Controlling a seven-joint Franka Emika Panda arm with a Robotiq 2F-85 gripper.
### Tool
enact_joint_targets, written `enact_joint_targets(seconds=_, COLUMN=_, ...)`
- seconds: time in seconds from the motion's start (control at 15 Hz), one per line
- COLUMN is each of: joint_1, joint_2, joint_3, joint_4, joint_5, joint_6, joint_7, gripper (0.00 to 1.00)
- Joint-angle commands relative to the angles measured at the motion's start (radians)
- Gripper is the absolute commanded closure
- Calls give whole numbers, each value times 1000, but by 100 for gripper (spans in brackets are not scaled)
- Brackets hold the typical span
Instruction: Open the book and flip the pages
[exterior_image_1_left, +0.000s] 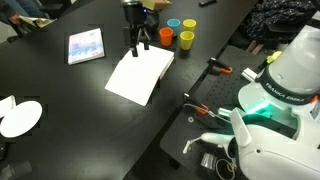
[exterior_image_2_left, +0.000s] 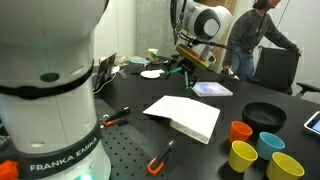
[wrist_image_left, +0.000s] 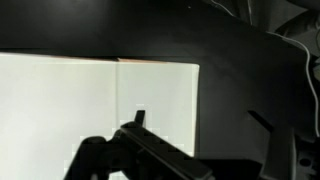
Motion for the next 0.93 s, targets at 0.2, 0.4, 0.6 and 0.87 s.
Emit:
enact_joint_targets(seconds=0.2, joint_1=-56, joint_2=97, joint_3=-69, joint_4=-58, joint_5=-75, joint_6=140, joint_7=50, gripper=0)
enact_joint_targets(seconds=0.4, joint_1=-72, joint_2=170, joint_3=-88, joint_4=-48, joint_5=-106, joint_6=261, joint_7=92, gripper=0)
enact_joint_targets(seconds=0.6, joint_1=-79, joint_2=214, joint_3=-117, joint_4=-42, joint_5=-175, joint_6=336, joint_7=159, gripper=0)
enact_joint_targets(seconds=0.87, joint_1=-120, joint_2=256, joint_3=-138, joint_4=-20, joint_5=-225, joint_6=367, joint_7=206, gripper=0)
